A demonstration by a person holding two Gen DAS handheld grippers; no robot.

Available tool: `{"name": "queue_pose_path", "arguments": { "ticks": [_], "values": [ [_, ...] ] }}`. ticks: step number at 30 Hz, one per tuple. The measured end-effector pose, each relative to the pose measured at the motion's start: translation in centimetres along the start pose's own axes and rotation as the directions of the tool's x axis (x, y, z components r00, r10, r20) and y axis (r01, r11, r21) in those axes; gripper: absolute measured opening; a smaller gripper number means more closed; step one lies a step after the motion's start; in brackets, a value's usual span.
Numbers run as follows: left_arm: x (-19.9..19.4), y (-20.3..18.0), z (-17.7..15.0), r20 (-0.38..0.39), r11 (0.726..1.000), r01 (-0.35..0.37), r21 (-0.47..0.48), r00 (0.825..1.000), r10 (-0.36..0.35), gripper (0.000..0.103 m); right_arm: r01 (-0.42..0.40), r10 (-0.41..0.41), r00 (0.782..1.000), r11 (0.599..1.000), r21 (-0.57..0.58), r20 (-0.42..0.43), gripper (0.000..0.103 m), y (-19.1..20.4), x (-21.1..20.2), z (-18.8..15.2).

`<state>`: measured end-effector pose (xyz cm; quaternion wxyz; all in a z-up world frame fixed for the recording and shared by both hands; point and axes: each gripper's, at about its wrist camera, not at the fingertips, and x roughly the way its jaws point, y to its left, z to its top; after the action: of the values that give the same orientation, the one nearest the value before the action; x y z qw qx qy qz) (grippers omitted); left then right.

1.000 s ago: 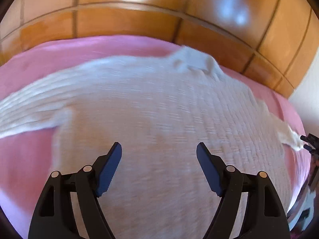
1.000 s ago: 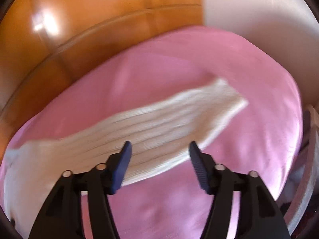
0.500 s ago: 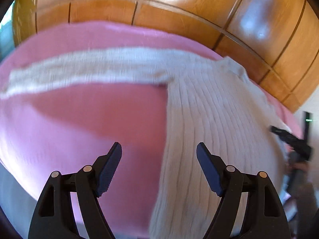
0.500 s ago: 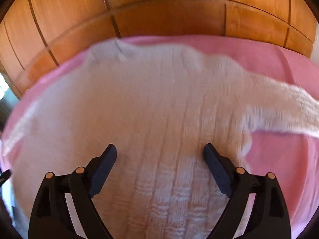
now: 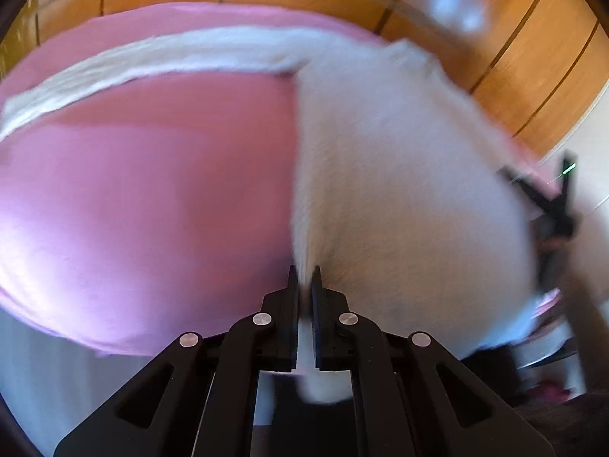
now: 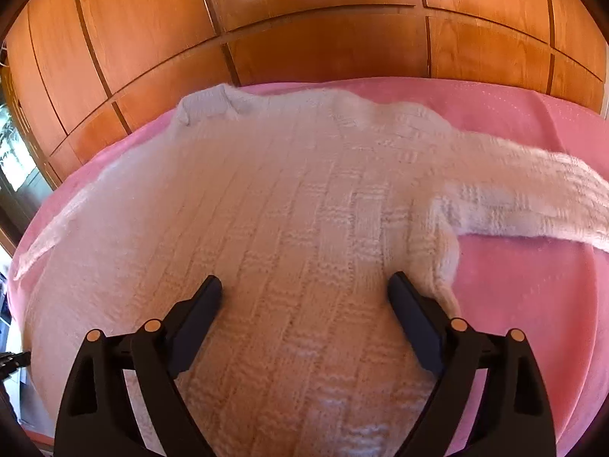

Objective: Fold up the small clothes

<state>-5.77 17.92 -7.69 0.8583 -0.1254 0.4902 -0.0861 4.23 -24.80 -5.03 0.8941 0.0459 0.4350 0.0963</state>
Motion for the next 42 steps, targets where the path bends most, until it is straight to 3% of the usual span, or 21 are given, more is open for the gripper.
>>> {"name": "queue_pose_path", "arguments": {
  "ticks": [2,5,7,10,12,14,15,18,21,23,25,27,33,34,35,38,42],
  "values": [
    [-0.4,0.2,0.5,-0.004,0.999,0.026,-0.036,1.000,-0.027,0.007,0.037,-0.037,0.999,0.998,-0.041,-0.005,0.090,0.9,0.2,0.0],
    [-2.2,-1.0,1.5,0.082,1.000,0.003,-0.008,0.997,-0.002,0.019,0.043,-0.043,0.999,0.998,-0.038,0.001,0.091,1.0,0.0,-0.3],
    [-3.0,-1.8,2.5,0.141,1.000,0.002,-0.011,0.990,0.000,0.038,0.025,-0.025,1.000,1.000,-0.012,0.003,0.091,0.7,-0.1,-0.3],
    [-2.5,-4.8,5.1,0.217,0.999,0.010,0.036,0.976,-0.017,0.051,-0.015,0.015,1.000,1.000,0.020,-0.026,0.091,-0.2,-1.2,-0.5],
    [-1.2,-6.9,6.5,0.224,0.998,-0.002,0.068,0.974,-0.014,0.051,-0.077,0.080,0.996,0.995,0.069,-0.044,0.091,-1.5,-2.5,-0.3],
    [0.8,-9.1,8.0,0.215,0.995,0.019,0.098,0.976,-0.040,0.053,-0.092,0.096,0.995,0.984,0.152,-0.018,0.090,-4.0,-4.2,-0.1],
    [1.4,-9.5,8.4,0.214,0.995,0.014,0.100,0.976,-0.035,0.065,-0.086,0.086,0.996,0.975,0.206,0.008,0.090,-5.8,-5.3,0.0],
    [4.0,-11.3,9.7,0.192,0.994,0.025,0.107,0.980,-0.045,0.067,-0.043,0.008,0.997,0.893,0.448,0.079,0.090,-14.1,-8.3,-0.5],
    [6.5,-12.6,10.8,0.164,0.994,0.026,0.104,0.985,-0.043,0.067,0.057,-0.125,0.990,0.785,0.617,0.069,0.071,-21.1,-9.7,-1.4],
    [7.7,-12.8,11.0,0.141,0.994,0.032,0.106,0.989,-0.047,0.067,0.102,-0.203,0.978,0.678,0.728,0.051,0.058,-26.5,-10.4,-2.3],
    [8.8,-12.9,11.1,0.115,0.994,0.027,0.106,0.993,-0.040,0.067,0.149,-0.268,0.963,0.599,0.787,0.021,0.051,-30.1,-10.6,-2.5],
    [9.5,-12.8,11.0,0.103,0.994,0.031,0.109,0.994,-0.042,0.071,0.171,-0.297,0.955,0.561,0.810,0.004,0.047,-32.8,-10.3,-1.8],
    [9.9,-13.5,10.8,0.105,0.989,0.036,0.144,0.993,-0.052,0.081,0.250,-0.340,0.938,0.537,0.805,-0.065,0.048,-35.6,-7.8,2.0],
    [9.9,-13.5,10.9,0.105,0.989,0.035,0.146,0.993,-0.051,0.081,0.265,-0.345,0.935,0.537,0.801,-0.078,0.034,-35.4,-7.3,2.8],
    [9.9,-13.6,11.0,0.104,0.989,0.037,0.146,0.993,-0.052,0.081,0.282,-0.346,0.934,0.551,0.786,-0.092,0.010,-35.2,-7.0,3.4],
    [9.7,-13.3,11.3,0.111,0.991,0.061,0.122,0.991,-0.074,0.081,0.297,-0.359,0.930,0.620,0.726,-0.075,0.007,-33.0,-7.2,5.4],
    [9.2,-12.8,11.3,0.139,0.991,0.084,0.100,0.985,-0.097,0.081,0.159,-0.245,0.968,0.761,0.629,0.052,0.007,-26.4,-7.5,9.0]
  ]
}}
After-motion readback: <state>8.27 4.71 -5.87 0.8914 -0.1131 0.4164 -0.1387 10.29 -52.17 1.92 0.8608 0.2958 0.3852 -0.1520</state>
